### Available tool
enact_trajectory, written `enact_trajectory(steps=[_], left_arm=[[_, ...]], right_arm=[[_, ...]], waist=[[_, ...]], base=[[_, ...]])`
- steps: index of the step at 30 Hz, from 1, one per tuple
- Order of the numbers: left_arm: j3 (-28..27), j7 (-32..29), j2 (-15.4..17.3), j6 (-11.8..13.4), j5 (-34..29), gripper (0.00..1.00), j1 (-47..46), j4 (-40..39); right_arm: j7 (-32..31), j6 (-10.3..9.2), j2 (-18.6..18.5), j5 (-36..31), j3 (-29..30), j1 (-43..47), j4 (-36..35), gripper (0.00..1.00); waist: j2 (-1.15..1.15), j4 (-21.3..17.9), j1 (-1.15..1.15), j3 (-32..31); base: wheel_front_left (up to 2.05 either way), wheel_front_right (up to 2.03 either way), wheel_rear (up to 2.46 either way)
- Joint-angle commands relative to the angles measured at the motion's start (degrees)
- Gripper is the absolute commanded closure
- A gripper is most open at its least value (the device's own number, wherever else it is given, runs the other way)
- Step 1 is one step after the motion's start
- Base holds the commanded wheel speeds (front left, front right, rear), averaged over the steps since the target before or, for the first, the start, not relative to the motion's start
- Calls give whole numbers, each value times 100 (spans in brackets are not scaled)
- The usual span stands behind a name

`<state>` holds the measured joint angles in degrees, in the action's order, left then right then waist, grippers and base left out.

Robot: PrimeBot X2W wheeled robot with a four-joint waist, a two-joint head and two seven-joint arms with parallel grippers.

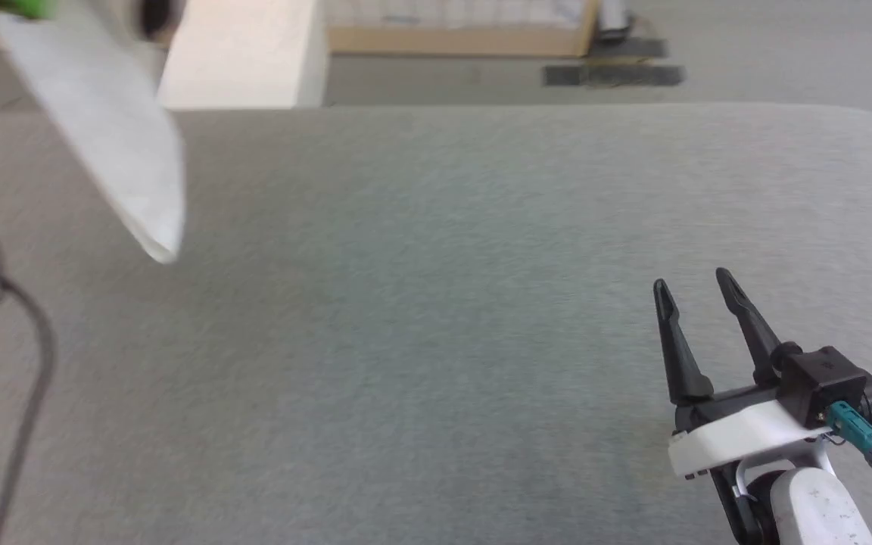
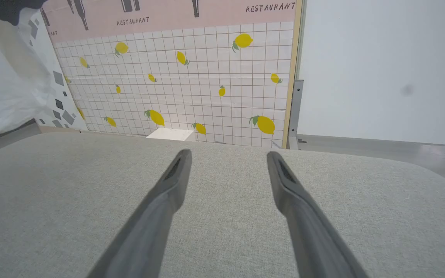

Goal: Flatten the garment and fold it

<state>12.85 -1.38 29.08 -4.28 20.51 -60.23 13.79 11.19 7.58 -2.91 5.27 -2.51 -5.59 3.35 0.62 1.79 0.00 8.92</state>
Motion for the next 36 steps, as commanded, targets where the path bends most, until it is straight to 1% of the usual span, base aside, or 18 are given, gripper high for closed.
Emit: enact_trajectory(steps=[1, 5, 7, 11, 14, 15, 18, 21, 23, 25, 26, 27, 30, 32, 33, 36], left_arm=[[109, -58, -162, -40, 94, 100, -67, -97], [399, -361, -793, -127, 660, 100, 185, -359], [591, -510, -955, -154, 788, 100, 410, -435], [967, -828, -1305, -171, 1167, 100, 1247, -362], [1141, -1083, -1497, -77, 1430, 100, 1912, -93], [1199, -1155, -1517, -42, 1460, 100, 2092, 9], [1401, -1470, -1580, 194, 1498, 100, 2691, 520], [1678, -1792, -1578, 392, 1371, 100, 3120, 1022], [1895, -2020, -1585, 407, 1313, 100, 3355, 1323], [2000, -2107, -1579, 469, 1255, 100, 3485, 1510], [2048, -2143, -1572, 489, 1224, 87, 3526, 1564], [2073, -2148, -1572, 524, 1201, 0, 3560, 1597], [2024, -1912, -1530, 684, 1106, 0, 3575, 1534], [1900, -1513, -1498, 827, 1037, 0, 3570, 1368], [1771, -1170, -1489, 935, 1006, 0, 3564, 1231], [1488, -121, -1439, 1138, 843, 0, 3573, 826]], right_arm=[[30, -9, 2, 56, 10, 81, 10, 0], [8, -9, 2, 63, 15, 158, -15, 0], [-14, -9, 2, 50, 10, 175, -39, 0], [-78, -9, 2, 32, -10, 224, -80, 0], [-100, -9, 2, 47, -25, 242, -98, 0], [-105, -9, 2, 52, -35, 245, -101, 0], [-114, -9, 2, 71, -64, 254, -123, 0], [-131, -9, 3, 66, -90, 275, -141, 0], [-155, -9, 3, 54, -115, 290, -151, 0], [-169, -9, 3, 8, -130, 294, -158, 0], [-175, -9, 3, 0, -130, 298, -161, 0], [-181, -9, 3, 1, -123, 308, -171, 0], [-203, -9, 3, -10, -118, 333, -198, 0], [-219, -9, 3, -20, -108, 358, -216, 0], [-225, -9, 3, -22, -98, 367, -234, 0], [-240, -9, 3, -33, -80, 378, -285, 0]], waist=[[-62, -598, 0, -457], [-62, -797, 0, -485], [-62, -867, 0, -475], [-62, -1024, 0, -528], [-62, -1116, 0, -545], [-62, -1137, 0, -551], [-62, -1182, 0, -530], [-62, -1192, 0, -511], [-62, -1194, 0, -504], [-62, -1188, 0, -504], [-62, -1180, 0, -511], [-62, -1154, 0, -521], [-62, -1065, 0, -543], [-62, -995, 0, -569], [-62, -952, 0, -578], [-62, -832, 0, -600]], base=[[0, 0, 0], [0, 0, 0], [0, 0, 0], [0, 0, 0], [0, 0, 0], [0, 0, 0], [0, 0, 0], [0, 0, 0], [0, 0, 0], [0, 0, 0], [0, 0, 0], [0, 0, 0], [0, 0, 0], [0, 0, 0], [0, 0, 0], [0, 0, 0]])
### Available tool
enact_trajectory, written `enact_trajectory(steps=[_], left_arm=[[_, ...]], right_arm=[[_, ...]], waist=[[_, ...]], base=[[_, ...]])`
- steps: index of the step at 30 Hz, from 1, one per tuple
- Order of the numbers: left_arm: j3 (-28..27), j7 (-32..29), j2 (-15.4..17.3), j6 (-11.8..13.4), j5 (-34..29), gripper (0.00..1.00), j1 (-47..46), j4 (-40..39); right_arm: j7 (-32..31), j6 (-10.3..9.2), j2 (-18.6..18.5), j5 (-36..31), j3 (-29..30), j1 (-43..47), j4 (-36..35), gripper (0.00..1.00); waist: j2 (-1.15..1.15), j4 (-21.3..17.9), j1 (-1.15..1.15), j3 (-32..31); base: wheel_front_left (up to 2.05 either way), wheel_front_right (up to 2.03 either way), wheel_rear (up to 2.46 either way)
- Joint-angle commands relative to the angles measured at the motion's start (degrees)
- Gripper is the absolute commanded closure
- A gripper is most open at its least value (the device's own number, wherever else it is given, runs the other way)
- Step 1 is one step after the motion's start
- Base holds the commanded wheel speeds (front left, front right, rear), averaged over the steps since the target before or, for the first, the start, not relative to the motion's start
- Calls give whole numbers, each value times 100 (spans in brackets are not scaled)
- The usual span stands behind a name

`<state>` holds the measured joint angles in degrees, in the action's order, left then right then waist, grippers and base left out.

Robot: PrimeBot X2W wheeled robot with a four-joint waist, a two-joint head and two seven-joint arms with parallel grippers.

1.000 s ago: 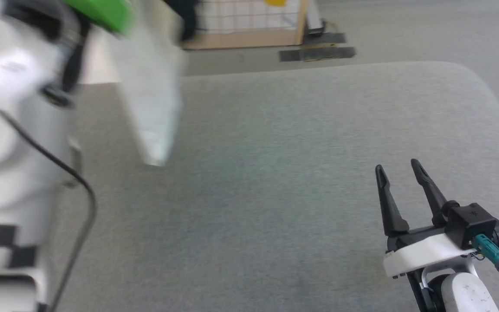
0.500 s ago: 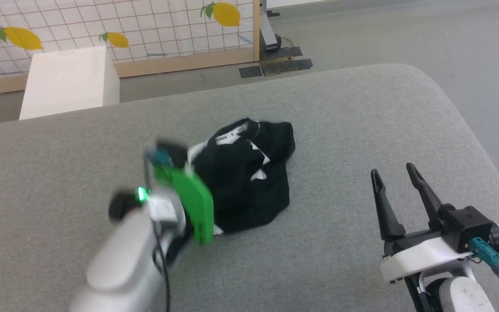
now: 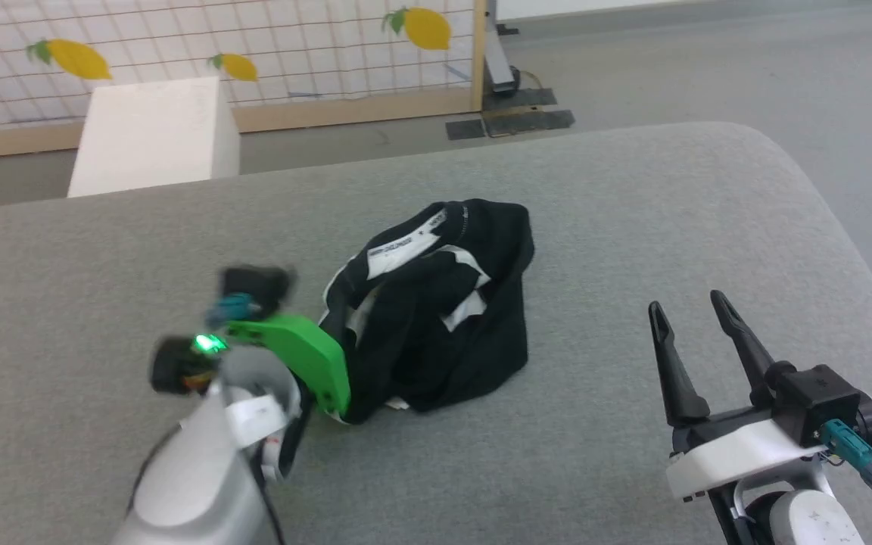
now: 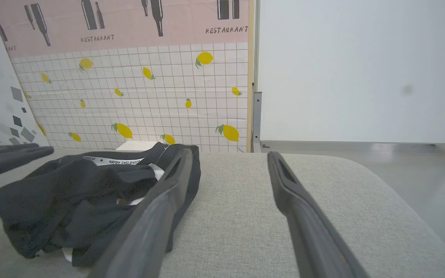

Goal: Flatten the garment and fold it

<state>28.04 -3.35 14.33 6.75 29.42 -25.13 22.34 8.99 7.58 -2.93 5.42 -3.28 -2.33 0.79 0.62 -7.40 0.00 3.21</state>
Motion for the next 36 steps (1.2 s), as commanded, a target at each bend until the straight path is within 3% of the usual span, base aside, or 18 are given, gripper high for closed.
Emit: enact_trajectory(steps=[1, 5, 8, 12, 13, 19, 23, 27, 28, 29, 30, 32, 36], left_arm=[[-147, 483, 41, 98, -84, 0, 100, -184], [-443, 1568, 102, 250, -222, 0, 339, -631], [-480, 1736, 133, 186, -270, 0, 565, -849], [-151, 1730, 107, -93, -386, 0, 687, -1016], [288, 1453, 19, -370, -498, 0, 594, -1009], [1013, 550, -231, -783, -599, 0, 263, -711], [1178, -282, -253, -705, -607, 0, 71, -371], [1165, -883, -174, -452, -639, 0, -36, -339], [1152, -987, -142, -384, -649, 33, -42, -397], [1136, -1057, -108, -321, -661, 76, -40, -476], [1126, -1098, -75, -295, -659, 100, -25, -545], [1063, -1081, -18, -250, -615, 100, 29, -730], [643, -472, 0, 4, -444, 100, 206, -1246]], right_arm=[[-25, -9, 5, -58, 3, 55, -46, 0], [-52, -9, 5, -82, 60, 61, -104, 0], [-79, -9, 5, -92, 67, 62, -151, 0], [-102, -9, 5, -103, 82, 56, -201, 0], [-107, -9, 5, -101, 69, 48, -198, 0], [-78, -9, 5, -30, -26, 1, -156, 0], [-29, -9, 5, 19, -63, -42, -94, 0], [13, -9, 5, 46, -56, -41, -44, 0], [27, -9, 5, 54, -49, -35, -30, 0], [39, -9, 5, 61, -38, -26, -17, 0], [45, -9, 5, 63, -31, -18, -8, 0], [56, -9, 5, 74, -10, -4, 5, 0], [70, -9, 5, 81, 48, 13, 15, 0]], waist=[[-62, 134, 0, -37], [-62, 304, 0, -36], [-62, 395, 0, -12], [-62, 477, 0, 37], [-62, 491, 0, 65], [-62, 330, 0, 144], [-62, 146, 0, 196], [-62, 7, 0, 225], [-62, -19, 0, 228], [-62, -34, 0, 228], [-62, -43, 0, 226], [-62, -42, 0, 219], [-62, 49, 0, 187]], base=[[0, 0, 0], [0, 0, 0], [0, 0, 0], [0, 0, 0], [0, 0, 0], [0, 0, 0], [0, 0, 0], [0, 0, 0], [0, 0, 0], [0, 0, 0], [0, 0, 0], [0, 0, 0], [0, 0, 0]])
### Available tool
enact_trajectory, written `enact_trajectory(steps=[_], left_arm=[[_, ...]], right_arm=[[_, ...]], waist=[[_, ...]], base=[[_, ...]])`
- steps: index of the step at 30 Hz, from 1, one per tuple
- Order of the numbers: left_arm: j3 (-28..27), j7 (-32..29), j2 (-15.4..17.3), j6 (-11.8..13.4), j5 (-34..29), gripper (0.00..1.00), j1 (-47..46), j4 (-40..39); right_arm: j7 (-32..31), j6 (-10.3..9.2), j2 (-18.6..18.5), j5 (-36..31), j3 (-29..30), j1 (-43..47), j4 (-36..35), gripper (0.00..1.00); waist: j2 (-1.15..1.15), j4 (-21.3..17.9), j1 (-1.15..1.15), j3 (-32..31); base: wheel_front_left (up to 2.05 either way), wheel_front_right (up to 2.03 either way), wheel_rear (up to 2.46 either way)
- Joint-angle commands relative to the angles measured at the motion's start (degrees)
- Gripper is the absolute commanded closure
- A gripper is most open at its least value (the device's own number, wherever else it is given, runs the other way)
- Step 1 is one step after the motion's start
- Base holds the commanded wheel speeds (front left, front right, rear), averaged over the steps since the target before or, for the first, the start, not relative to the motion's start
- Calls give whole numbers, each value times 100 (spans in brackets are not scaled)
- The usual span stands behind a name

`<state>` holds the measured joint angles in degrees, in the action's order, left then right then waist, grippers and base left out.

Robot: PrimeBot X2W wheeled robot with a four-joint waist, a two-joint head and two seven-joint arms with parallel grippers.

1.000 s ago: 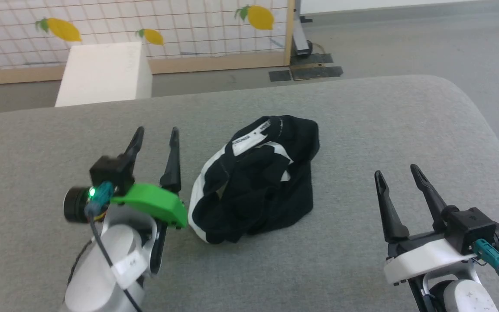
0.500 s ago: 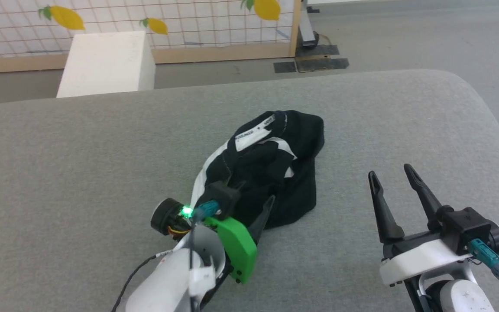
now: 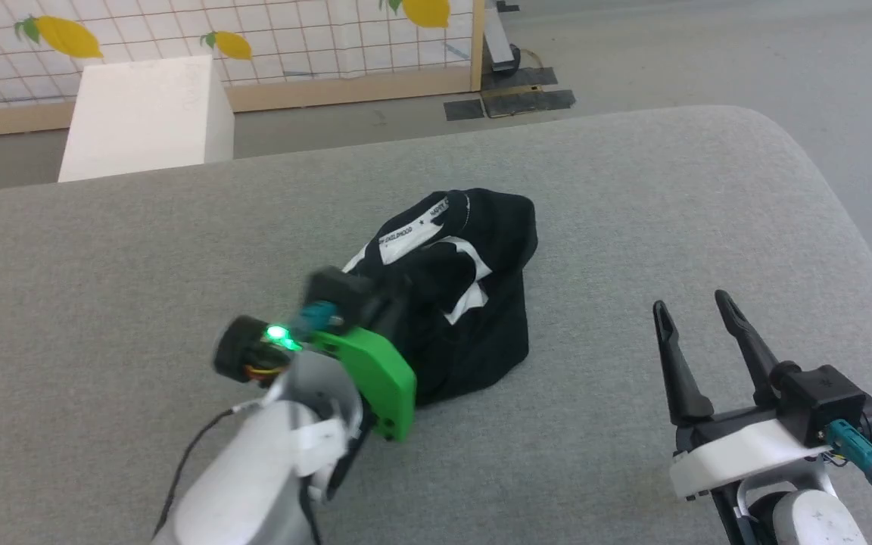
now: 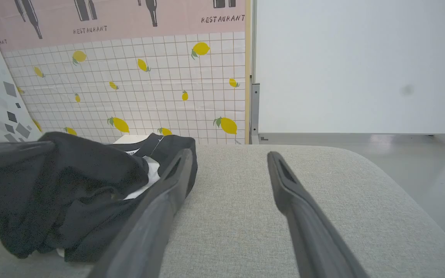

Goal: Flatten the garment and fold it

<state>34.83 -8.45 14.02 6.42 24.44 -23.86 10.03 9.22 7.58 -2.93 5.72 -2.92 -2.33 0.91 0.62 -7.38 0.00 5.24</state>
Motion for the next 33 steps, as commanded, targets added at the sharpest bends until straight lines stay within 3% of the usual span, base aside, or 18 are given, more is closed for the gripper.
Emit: enact_trajectory(steps=[1, 9, 14, 19, 20, 21, 22, 27, 33], left_arm=[[-193, 214, 51, 116, 131, 100, 166, -160], [-1843, 1458, 472, 1054, 639, 100, 1244, -1155], [-2727, 1604, 732, 1518, 1024, 100, 2257, -1295], [-3448, 1842, 553, 1783, 1519, 100, 2747, -1072], [-3549, 1865, 458, 1847, 1622, 54, 2801, -978], [-3549, 1830, 394, 1824, 1707, 30, 2835, -910], [-3570, 1845, 287, 1748, 1843, 0, 2833, -872], [-3705, 2255, 1, 1502, 1758, 0, 2669, -805], [-3911, 2342, -551, 918, 720, 0, 2368, -1148]], right_arm=[[49, -9, 5, 48, 28, 13, -1, 0], [7, -9, 5, -16, 73, 25, -67, 0], [-69, -9, 5, -62, 61, 42, -108, 0], [-184, -9, 5, -120, 91, 63, -131, 0], [-221, -9, 5, -133, 82, 69, -132, 0], [-252, -9, 5, -150, 60, 69, -137, 0], [-293, -9, 5, -175, 26, 64, -147, 0], [-638, -9, 5, -321, -248, -68, -136, 0], [-1942, -9, 5, -358, -598, -353, 361, 0]], waist=[[-62, 90, 0, -25], [-62, 479, 0, -77], [-62, 714, 0, -62], [-62, 954, 0, -23], [-62, 1012, 0, -19], [-62, 1051, 0, -16], [-62, 1103, 0, -11], [-62, 1351, 0, 75], [-62, 1665, 0, 280]], base=[[0, 0, 0], [0, 0, 0], [0, 0, 0], [0, 0, 0], [0, 0, 0], [0, 0, 0], [0, 0, 0], [0, 0, 0], [0, 0, 0]])
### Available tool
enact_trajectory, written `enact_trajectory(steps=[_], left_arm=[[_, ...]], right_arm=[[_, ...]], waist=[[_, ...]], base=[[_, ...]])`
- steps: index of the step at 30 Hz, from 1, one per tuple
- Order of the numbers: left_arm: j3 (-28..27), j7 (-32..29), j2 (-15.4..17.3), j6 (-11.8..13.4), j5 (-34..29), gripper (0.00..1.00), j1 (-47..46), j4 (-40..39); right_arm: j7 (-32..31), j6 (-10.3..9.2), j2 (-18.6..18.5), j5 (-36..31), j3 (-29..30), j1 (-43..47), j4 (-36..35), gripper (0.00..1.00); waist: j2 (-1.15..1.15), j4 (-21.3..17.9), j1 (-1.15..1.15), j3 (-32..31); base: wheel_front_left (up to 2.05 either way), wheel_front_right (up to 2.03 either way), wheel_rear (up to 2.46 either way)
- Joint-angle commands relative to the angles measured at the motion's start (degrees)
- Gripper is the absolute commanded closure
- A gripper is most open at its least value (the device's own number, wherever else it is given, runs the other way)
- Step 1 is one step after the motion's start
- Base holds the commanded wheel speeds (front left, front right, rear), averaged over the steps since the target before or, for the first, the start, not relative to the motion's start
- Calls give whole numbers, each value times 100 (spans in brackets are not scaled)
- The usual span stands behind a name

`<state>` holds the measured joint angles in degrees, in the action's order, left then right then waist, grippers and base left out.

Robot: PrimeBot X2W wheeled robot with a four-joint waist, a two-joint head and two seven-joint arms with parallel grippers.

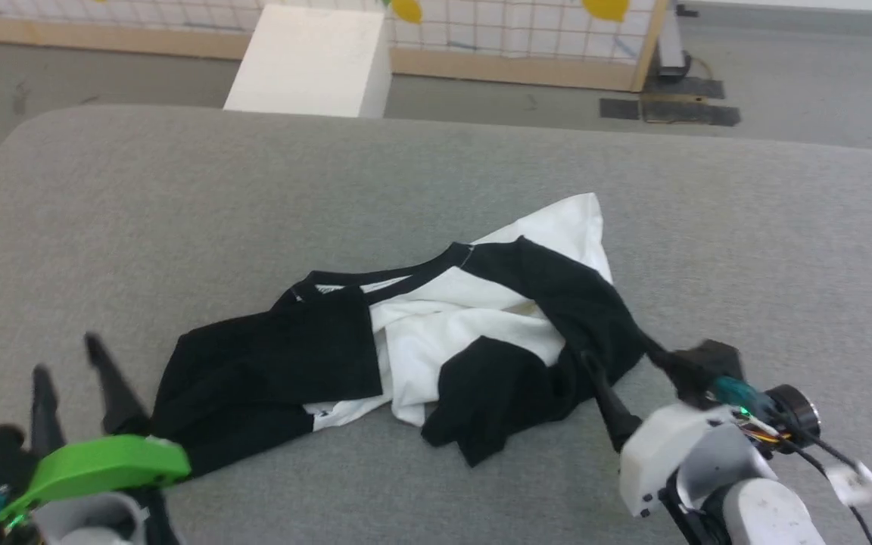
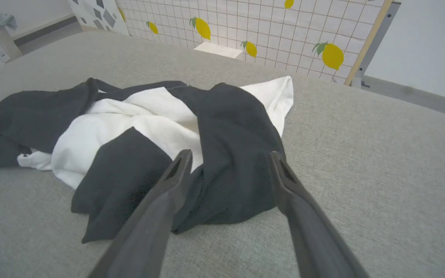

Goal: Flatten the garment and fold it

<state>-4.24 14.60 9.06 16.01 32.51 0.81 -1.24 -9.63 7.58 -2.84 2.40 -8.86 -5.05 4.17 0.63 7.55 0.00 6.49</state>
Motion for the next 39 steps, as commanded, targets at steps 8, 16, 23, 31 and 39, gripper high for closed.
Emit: enact_trajectory(steps=[8, 16, 23, 31, 39], left_arm=[[-46, 39, -582, -791, -1015, 0, -332, -127], [-5, 40, -616, -938, -1059, 0, -340, 31], [60, 40, -617, -1058, -1162, 0, -307, 246], [321, 40, -617, -1264, -1264, 0, -315, 422], [1308, -59, -615, -1847, -1532, 0, -411, 664]], right_arm=[[-1621, -9, -4, -60, -59, -422, 614, 0], [-1795, -9, -4, -144, 479, -334, 362, 100], [-1797, -9, -4, -468, 2276, 263, -369, 100], [-1484, -9, -4, -572, 3802, 597, -865, 0], [-54, -9, -4, -230, 3257, 735, -1197, 0]], waist=[[-63, 462, 0, 434], [-63, 327, 0, 383], [-63, 65, 0, 168], [-63, -195, 0, 43], [-63, -349, 0, -41]], base=[[0, 0, 0], [0, 0, 0], [0, 0, 0], [0, 0, 0], [0, 0, 0]])
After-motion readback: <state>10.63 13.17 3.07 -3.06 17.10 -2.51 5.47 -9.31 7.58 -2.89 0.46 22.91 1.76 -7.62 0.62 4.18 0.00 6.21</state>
